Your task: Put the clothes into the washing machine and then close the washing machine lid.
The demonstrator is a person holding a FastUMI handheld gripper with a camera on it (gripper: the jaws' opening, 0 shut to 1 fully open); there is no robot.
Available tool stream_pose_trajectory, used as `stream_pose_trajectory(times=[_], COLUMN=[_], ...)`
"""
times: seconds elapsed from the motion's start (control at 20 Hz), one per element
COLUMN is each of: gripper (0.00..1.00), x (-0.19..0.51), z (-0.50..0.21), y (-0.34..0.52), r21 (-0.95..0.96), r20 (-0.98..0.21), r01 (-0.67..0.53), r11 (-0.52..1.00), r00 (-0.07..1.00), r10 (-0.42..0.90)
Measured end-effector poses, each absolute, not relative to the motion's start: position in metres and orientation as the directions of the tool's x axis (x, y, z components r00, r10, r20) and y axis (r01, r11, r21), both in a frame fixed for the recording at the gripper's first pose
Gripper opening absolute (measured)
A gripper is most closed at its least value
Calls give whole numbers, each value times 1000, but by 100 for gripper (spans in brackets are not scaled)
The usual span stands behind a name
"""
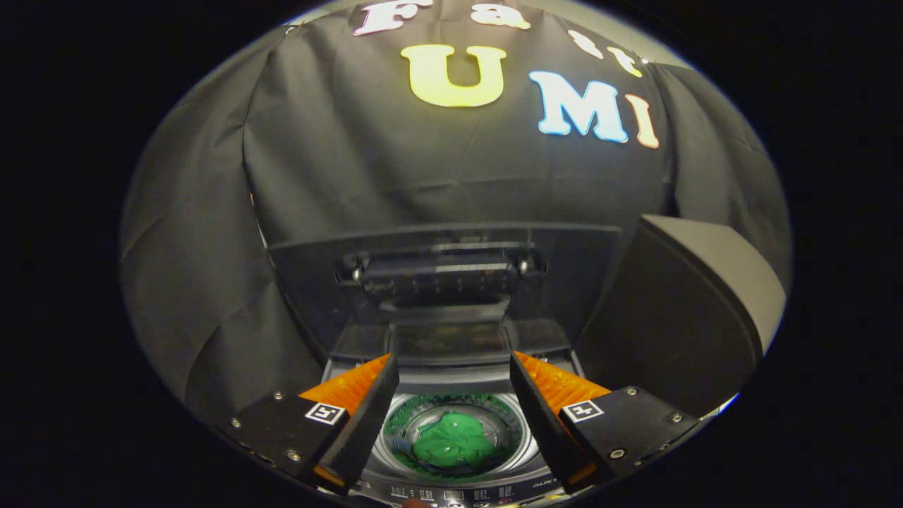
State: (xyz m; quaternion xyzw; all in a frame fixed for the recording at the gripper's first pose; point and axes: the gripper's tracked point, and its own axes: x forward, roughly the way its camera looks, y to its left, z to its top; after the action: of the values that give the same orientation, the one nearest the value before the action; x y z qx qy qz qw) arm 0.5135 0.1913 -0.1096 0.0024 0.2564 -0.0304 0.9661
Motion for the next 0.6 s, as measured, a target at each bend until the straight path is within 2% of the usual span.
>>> stream_pose_trajectory(times=[0.3, 0.6], gripper=[96, 96], x=[548, 594], z=[-34, 0], y=[184, 171], r21=[-18, -25], r20=[-368, -327], r01=[83, 92], r11=[996, 995], r00=[926, 940], r10=[-84, -95])
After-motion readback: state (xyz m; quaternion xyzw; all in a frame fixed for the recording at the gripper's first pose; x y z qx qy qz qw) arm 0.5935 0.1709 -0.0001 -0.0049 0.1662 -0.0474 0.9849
